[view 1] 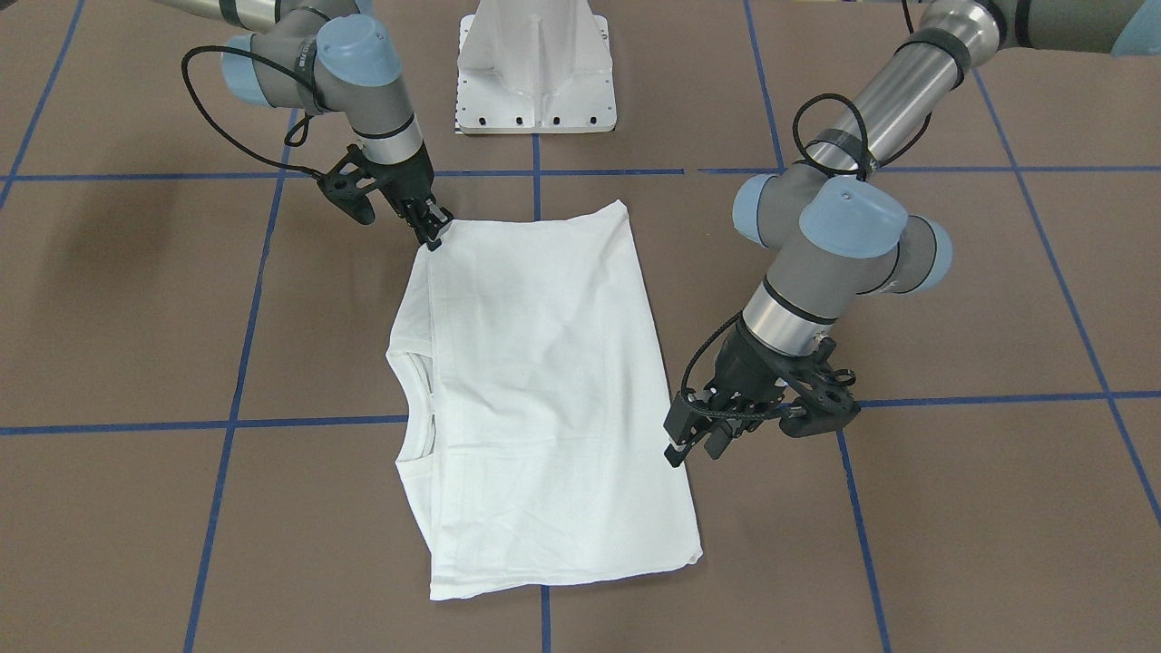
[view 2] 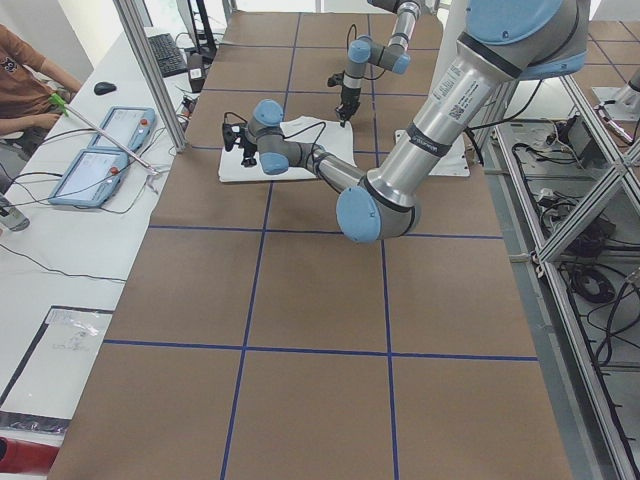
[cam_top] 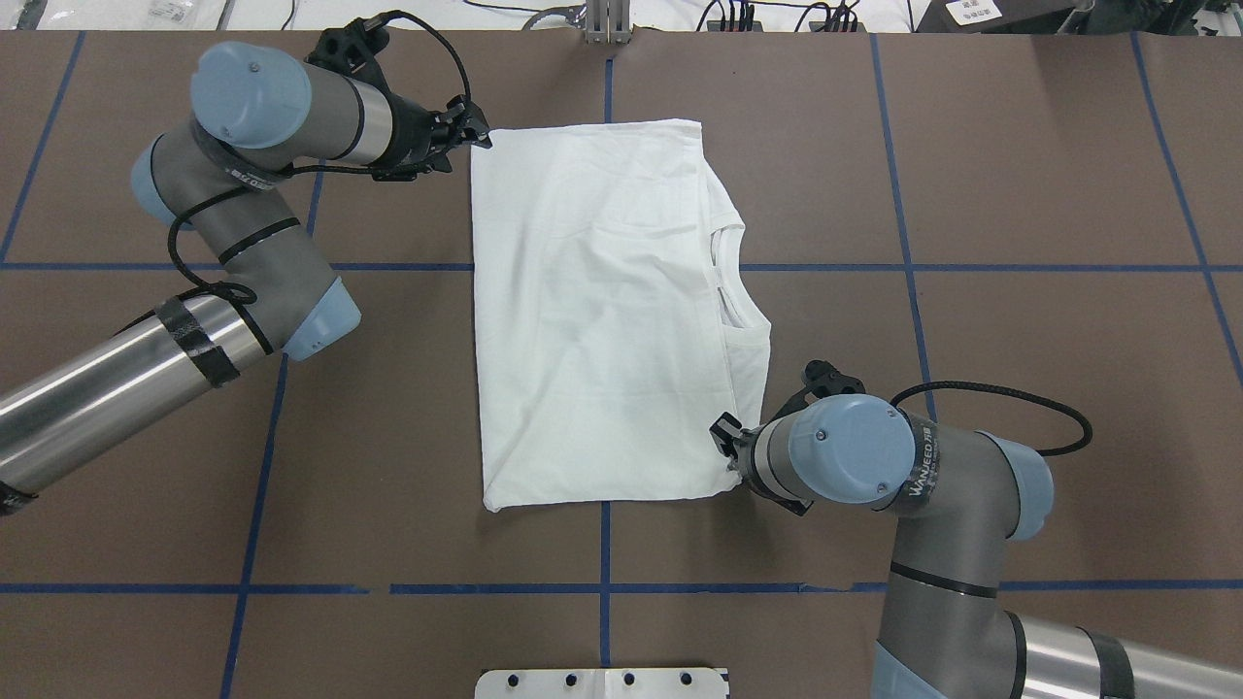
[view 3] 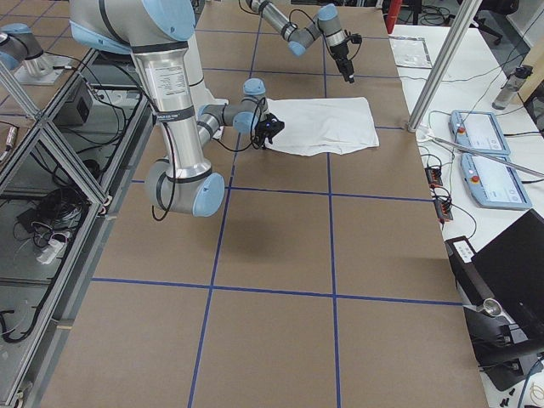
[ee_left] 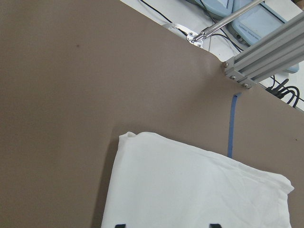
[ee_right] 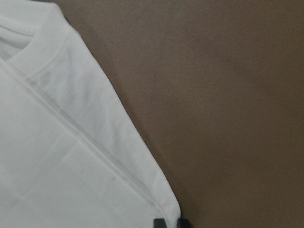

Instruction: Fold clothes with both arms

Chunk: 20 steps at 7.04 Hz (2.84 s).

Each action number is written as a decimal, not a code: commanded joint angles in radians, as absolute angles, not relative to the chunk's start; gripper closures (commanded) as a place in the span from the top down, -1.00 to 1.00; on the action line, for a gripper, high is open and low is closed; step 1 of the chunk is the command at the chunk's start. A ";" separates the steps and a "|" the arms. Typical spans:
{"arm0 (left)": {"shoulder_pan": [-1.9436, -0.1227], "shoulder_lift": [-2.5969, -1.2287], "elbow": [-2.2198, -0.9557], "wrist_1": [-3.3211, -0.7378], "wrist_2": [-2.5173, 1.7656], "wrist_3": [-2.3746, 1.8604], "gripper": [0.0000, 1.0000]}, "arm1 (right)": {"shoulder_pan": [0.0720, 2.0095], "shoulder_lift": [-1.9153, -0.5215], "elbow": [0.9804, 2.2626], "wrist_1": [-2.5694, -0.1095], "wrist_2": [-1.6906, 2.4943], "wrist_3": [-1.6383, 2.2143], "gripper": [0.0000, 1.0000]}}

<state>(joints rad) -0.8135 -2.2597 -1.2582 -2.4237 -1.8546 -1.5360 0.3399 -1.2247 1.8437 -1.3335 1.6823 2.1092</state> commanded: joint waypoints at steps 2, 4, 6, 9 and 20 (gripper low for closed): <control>-0.802 -2.260 -1.267 -2.424 -1.856 -1.554 0.32 | 0.338 -1.227 1.876 -1.382 1.680 2.109 -1.00; -0.789 -2.179 -1.410 -2.404 -1.928 -1.630 0.32 | 0.339 -1.251 1.923 -1.385 1.681 2.111 -1.00; -0.679 -1.991 -1.707 -2.382 -1.936 -1.788 0.32 | 0.316 -1.290 1.960 -1.384 1.683 2.132 -1.00; -0.319 -1.918 -1.885 -2.142 -1.657 -1.965 0.44 | 0.299 -1.324 2.011 -1.384 1.684 2.145 -1.00; -0.209 -1.914 -1.871 -2.057 -1.617 -1.993 -1.00 | 0.298 -1.322 2.031 -1.384 1.686 2.145 -1.00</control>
<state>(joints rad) -0.2051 -1.9148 -1.8583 -2.0582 -1.6169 -1.9933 0.2966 -1.3221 2.0309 -1.3837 1.6859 2.1445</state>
